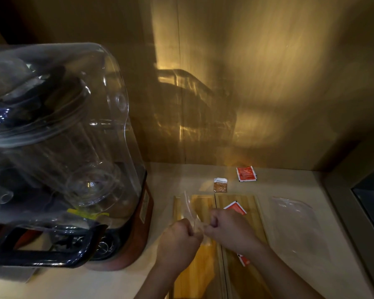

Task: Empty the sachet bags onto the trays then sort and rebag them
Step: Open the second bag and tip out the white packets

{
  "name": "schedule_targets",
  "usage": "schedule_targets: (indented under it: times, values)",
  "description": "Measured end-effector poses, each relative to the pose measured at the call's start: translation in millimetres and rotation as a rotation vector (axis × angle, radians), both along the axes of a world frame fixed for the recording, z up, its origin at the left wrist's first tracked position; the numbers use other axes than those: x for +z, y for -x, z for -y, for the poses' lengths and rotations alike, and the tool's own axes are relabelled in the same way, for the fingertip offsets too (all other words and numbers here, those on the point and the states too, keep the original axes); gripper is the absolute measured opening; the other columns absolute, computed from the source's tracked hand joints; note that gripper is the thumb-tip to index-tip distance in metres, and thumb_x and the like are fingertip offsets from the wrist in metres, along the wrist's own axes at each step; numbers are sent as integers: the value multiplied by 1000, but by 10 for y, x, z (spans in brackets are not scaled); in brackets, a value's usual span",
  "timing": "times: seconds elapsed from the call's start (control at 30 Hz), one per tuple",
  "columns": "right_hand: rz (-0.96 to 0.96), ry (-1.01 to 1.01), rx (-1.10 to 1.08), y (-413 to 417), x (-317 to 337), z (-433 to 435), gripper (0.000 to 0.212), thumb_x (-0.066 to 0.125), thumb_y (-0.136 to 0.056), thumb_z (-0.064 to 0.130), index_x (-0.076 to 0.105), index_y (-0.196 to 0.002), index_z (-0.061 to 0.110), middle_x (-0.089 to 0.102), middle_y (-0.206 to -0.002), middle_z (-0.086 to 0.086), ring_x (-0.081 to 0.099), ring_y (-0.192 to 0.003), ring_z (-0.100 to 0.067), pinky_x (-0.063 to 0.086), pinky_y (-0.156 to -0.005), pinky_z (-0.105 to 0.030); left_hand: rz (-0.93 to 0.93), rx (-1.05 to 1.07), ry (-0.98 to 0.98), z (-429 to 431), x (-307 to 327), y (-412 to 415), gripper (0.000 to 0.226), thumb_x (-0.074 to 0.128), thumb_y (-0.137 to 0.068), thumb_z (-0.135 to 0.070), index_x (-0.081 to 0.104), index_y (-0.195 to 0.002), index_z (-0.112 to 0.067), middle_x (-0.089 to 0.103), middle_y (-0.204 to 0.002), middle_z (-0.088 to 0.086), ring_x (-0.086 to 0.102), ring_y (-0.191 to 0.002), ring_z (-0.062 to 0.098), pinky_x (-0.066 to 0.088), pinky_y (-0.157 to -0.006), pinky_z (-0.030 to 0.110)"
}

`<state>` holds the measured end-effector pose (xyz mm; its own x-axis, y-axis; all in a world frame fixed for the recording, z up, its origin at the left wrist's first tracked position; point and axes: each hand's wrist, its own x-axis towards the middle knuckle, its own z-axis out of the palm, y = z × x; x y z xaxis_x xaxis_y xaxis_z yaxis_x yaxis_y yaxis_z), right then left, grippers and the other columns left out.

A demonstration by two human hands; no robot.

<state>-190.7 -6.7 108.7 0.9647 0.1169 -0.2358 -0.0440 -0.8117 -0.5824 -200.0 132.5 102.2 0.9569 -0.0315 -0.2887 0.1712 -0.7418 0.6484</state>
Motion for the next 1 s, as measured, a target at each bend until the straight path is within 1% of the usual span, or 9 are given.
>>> schedule_targets:
  times: [0.1,0.17,0.3,0.43,0.6,0.67,0.77,0.9,1.0]
  values:
    - [13,-5,67,36,-4,-45,2,56,-82,22,54,-82,21,62,-85,0,56,-76,-16,43,-63,-29,102,10,7,50,3,56,17,55,-80,-18,41,-71,-20,62,-77,10,63,-80,30,43,-61,34]
    - [19,-40,138,51,-29,-80,13,54,-84,20,59,-96,18,63,-97,-3,58,-86,-19,46,-71,-32,100,25,72,54,-34,80,12,53,-82,-14,43,-85,-20,65,-81,8,66,-77,28,52,-64,39]
    - [56,-17,144,87,-70,-76,22,50,-91,30,62,-87,12,63,-84,-5,59,-80,-20,47,-71,-37,143,24,70,-3,-69,98,8,55,-87,-20,51,-81,-22,65,-75,2,64,-77,25,51,-68,40]
    - [93,8,72,126,-83,-40,24,47,-92,32,58,-74,20,55,-68,2,51,-65,-12,34,-54,-24,204,6,-103,-49,-24,123,22,49,-91,-38,58,-85,-19,70,-87,3,65,-85,25,47,-68,34]
    - [165,80,-124,133,-91,-23,18,51,-87,29,62,-83,16,65,-79,-2,56,-72,-16,33,-52,-23,211,67,-219,-108,20,140,20,41,-93,-38,53,-97,-21,68,-98,1,65,-90,24,51,-74,35]
    - [140,46,-81,127,-77,-45,14,53,-85,22,59,-97,18,65,-97,-1,58,-86,-18,41,-62,-27,206,51,-198,-116,-1,151,11,46,-91,-26,49,-101,-22,65,-103,2,64,-93,25,49,-73,34]
    - [103,-2,46,135,-79,-112,27,52,-86,13,54,-112,20,57,-116,0,56,-103,-20,47,-83,-34,221,-27,-132,-78,-16,172,23,50,-88,-13,46,-107,-24,65,-108,1,64,-96,26,49,-73,37]
    - [137,69,134,134,-48,-167,17,49,-91,25,59,-101,15,65,-106,-6,59,-96,-23,44,-77,-32,239,-68,-138,-72,23,166,14,52,-91,-26,54,-104,-23,70,-104,-1,65,-97,22,46,-73,32]
    - [198,92,81,128,-14,-133,25,45,-93,33,60,-93,13,68,-98,-8,61,-90,-23,37,-70,-30,274,-56,-158,-119,36,180,21,51,-90,-38,58,-92,-19,70,-93,0,65,-88,20,42,-66,28]
